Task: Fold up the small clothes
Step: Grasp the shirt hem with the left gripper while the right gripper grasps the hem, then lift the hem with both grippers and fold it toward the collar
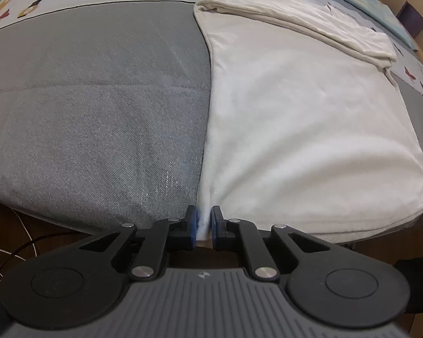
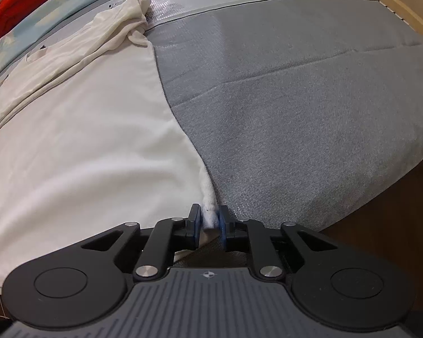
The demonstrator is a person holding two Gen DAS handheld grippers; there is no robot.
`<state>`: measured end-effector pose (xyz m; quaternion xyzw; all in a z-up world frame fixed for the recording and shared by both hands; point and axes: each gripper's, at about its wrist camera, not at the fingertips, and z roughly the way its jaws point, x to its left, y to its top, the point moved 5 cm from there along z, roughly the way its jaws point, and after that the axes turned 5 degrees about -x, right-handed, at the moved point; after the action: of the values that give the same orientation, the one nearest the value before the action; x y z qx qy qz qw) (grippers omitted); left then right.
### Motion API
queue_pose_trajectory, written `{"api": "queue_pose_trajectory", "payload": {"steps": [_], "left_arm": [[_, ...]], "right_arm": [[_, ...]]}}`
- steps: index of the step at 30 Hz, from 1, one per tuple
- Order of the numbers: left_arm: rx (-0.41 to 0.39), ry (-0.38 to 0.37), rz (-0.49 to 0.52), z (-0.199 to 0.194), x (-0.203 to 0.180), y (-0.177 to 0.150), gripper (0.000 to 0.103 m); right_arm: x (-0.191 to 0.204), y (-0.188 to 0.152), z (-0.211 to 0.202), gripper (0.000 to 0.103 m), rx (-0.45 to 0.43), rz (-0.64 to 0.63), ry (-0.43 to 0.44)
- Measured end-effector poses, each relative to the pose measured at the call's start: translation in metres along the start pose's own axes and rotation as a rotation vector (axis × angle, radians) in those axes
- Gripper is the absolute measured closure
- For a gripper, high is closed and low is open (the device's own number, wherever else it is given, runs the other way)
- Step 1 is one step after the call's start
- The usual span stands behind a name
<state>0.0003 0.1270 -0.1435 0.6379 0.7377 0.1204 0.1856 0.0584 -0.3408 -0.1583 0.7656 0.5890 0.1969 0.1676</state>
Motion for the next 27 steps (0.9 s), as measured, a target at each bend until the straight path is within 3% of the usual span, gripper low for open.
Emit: {"api": "queue_pose_trajectory", "payload": {"steps": [11, 14, 16, 17, 21, 27], "left_arm": [[0.009, 0.016, 0.012, 0.004, -0.002, -0.001, 0.088], [-0.001, 0.016, 0.028, 0.003, -0.006, -0.002, 0.096], [-0.019, 0.022, 0.044, -0.001, -0.010, -0.002, 0.097], [-0.030, 0.021, 0.045, -0.005, -0.010, 0.000, 0.097], [-0.112, -0.031, 0.056, -0.039, -0.013, 0.017, 0.097], [-0.248, -0.110, 0.141, -0.120, -0.010, 0.037, 0.098]], "right_arm": [[0.003, 0.000, 0.001, 0.087, -0.001, -0.043, -0.013], [0.003, 0.001, 0.002, 0.087, 0.001, -0.048, -0.014], [0.004, 0.001, 0.000, 0.096, -0.008, -0.044, -0.009], [0.004, 0.003, -0.003, 0.096, -0.021, -0.035, 0.003], [0.007, 0.017, -0.027, 0.097, -0.098, -0.003, 0.069], [0.004, 0.051, -0.099, 0.097, -0.240, 0.042, 0.217]]}}
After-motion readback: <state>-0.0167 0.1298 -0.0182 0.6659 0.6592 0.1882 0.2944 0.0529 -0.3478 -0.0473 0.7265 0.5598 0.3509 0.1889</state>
